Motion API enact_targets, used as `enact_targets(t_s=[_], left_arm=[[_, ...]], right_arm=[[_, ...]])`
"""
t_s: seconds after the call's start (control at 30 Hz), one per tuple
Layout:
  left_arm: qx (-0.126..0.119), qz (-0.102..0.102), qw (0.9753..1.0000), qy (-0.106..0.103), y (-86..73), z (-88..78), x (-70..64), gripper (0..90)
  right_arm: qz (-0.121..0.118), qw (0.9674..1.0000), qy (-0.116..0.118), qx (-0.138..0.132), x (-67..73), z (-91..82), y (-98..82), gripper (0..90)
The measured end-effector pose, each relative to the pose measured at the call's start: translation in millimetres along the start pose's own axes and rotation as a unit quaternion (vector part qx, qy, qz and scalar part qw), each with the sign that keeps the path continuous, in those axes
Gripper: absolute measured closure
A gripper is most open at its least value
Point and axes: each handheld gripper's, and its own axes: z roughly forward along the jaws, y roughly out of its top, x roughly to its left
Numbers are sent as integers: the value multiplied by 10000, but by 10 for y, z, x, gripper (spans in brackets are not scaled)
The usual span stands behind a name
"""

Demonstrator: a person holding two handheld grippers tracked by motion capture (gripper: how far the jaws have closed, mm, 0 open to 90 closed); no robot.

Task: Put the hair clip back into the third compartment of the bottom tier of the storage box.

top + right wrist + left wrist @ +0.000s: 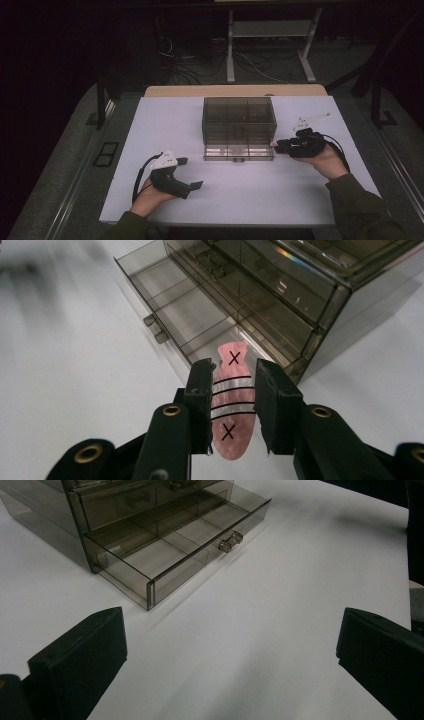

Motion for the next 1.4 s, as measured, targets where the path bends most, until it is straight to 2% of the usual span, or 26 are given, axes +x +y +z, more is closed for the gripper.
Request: enact_targets(t_s=[1.07,1.4], left_arm=[[-41,-25,10000,-32,-1,-5,8,0],[-17,-10,10000,-38,-3,1,6,0]], right_arm=[[-199,9997,124,29,28,276,281,679],[-282,9995,91,102,48,403,274,679]])
